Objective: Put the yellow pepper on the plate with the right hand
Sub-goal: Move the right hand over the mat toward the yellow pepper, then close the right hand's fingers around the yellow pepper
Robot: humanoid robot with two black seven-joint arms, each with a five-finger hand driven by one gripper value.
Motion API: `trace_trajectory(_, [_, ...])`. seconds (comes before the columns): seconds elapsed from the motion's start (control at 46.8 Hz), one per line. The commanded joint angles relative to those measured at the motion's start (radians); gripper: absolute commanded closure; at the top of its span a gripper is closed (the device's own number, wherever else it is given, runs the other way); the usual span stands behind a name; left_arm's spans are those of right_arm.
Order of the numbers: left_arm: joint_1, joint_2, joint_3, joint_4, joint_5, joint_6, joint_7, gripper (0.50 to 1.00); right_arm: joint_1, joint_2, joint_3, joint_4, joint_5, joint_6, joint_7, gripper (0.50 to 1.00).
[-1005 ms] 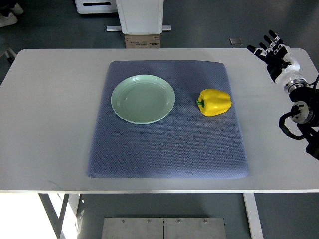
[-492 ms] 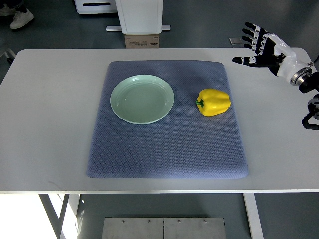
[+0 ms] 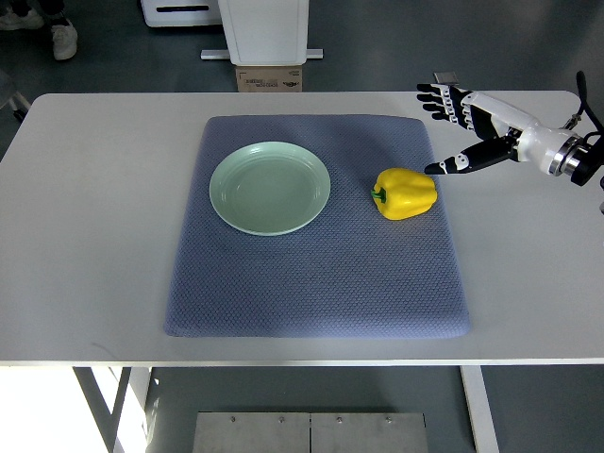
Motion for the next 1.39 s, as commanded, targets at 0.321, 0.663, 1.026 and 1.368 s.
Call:
trace_trajectory(0.321, [0.000,0.000,0.000,0.000,0.000,0.000,0.000,0.500,0.076,0.062,-0.191,-0.001,-0.046,-0.108,0.000,0.509])
trace_trajectory(0.663, [0.000,0.000,0.000,0.000,0.000,0.000,0.000,0.500,0.107,0.134,-0.349,-0.015,-0.060,-0.240,0.000,0.509])
trace_trajectory(1.026, [0.000,0.000,0.000,0.000,0.000,0.000,0.000,0.500,0.111,0.229,-0.475,-0.076,-0.061,-0.368,-0.002,0.509])
trace_trajectory(1.368, [0.000,0.000,0.000,0.000,0.000,0.000,0.000,0.500,0.108,0.279,-0.499,-0.159,-0.061,-0.371,-0.005,0.569])
